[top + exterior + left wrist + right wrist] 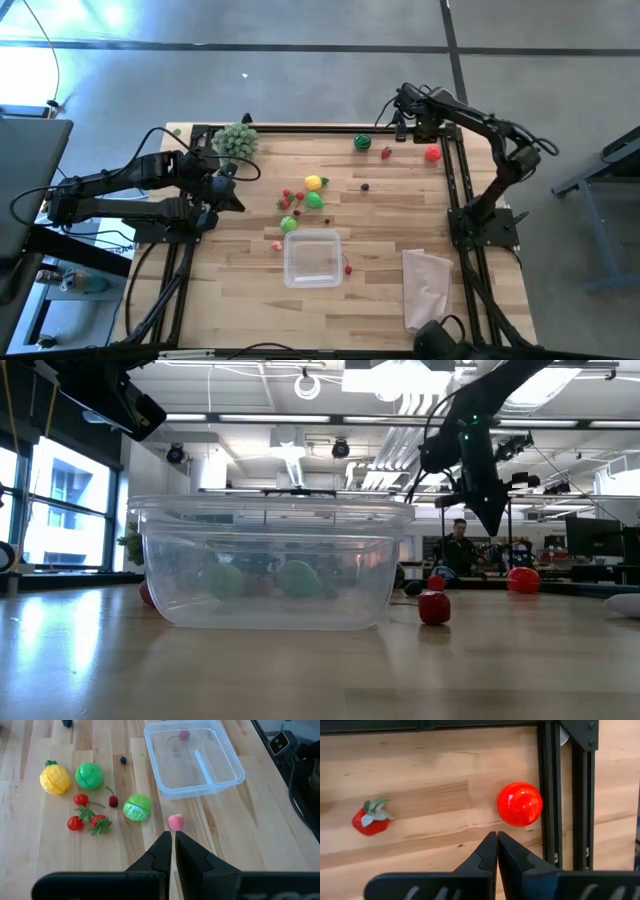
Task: Pick and placing Produce into tupperware
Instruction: Put the red tomato into the transparent bin
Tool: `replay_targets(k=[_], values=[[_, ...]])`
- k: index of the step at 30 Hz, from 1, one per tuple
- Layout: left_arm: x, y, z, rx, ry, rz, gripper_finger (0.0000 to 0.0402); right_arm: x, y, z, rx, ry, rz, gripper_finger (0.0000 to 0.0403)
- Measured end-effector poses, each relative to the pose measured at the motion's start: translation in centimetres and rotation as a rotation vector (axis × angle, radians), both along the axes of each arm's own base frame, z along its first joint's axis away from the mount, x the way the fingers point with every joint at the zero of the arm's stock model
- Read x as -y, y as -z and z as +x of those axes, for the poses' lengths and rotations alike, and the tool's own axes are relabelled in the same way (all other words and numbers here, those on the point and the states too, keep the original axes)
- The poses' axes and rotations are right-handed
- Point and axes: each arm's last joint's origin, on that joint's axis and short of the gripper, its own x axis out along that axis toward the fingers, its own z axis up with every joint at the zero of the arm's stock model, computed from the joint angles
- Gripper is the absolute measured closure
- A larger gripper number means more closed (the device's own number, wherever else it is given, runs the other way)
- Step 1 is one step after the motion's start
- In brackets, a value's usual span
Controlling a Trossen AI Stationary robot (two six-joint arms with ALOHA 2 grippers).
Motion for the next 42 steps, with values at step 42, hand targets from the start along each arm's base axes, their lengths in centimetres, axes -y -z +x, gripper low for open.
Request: replay_targets(k=[42], values=[[0.0,0.0,0.0,0.0,0.0,0.0,0.0387,-4.0,4.6,-2.2,-0.042,0.02,0.056,0.0398]])
